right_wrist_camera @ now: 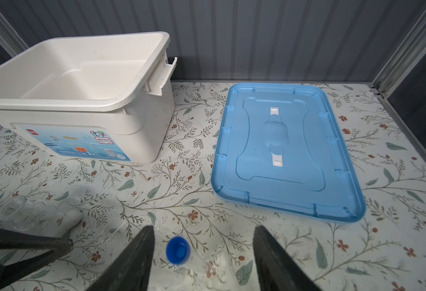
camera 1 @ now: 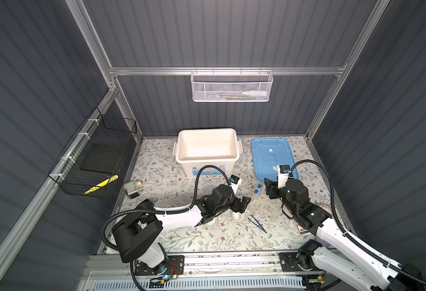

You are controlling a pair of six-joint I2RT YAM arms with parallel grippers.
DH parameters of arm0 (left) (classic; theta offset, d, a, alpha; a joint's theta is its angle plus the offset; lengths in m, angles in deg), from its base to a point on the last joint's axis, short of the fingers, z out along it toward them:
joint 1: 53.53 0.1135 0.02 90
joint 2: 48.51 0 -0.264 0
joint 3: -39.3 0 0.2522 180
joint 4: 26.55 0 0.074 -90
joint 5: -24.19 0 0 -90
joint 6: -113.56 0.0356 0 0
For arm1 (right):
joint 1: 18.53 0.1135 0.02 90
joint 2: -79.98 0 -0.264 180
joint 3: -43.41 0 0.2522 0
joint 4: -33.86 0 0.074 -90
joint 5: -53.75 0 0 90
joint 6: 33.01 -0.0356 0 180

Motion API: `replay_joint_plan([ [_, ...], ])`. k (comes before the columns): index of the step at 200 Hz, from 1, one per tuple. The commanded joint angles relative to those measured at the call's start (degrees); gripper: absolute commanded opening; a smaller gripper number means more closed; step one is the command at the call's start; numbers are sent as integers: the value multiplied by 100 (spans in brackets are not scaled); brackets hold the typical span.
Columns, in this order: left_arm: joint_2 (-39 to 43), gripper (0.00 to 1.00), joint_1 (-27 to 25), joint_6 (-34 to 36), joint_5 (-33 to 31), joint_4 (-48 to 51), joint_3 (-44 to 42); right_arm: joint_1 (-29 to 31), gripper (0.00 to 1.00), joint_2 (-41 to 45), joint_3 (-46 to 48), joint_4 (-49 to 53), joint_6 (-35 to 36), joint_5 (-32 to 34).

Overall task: Organize the chemistry lab equipment
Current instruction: 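Lower the tube beside the other tubes and open the right gripper, then move the left gripper toward the small clear glass jar near the white box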

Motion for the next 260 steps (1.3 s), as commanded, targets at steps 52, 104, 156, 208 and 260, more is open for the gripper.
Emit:
replay_joint_plan([
  [52, 552, 100, -24, 0, -892, 535, -276, 183, 57, 655, -161, 1235, -786, 172],
  [104, 1027, 100, -20, 65, -1671, 1204, -287, 762, 53, 906, -51, 1545, -1237, 406],
  [156, 1762, 100, 2, -53, -2888, 2142, -414, 1313, 52, 643, 150, 1268, -1730, 712],
  [208, 2812, 100, 172, -210, -3545, 2735, -824, 1606, 52, 257, 115, 1008, -1873, 863],
  [260, 3226, 100, 509, -456, -3655, 3376, -943, 1635, 52, 148, 106, 862, -1914, 856],
])
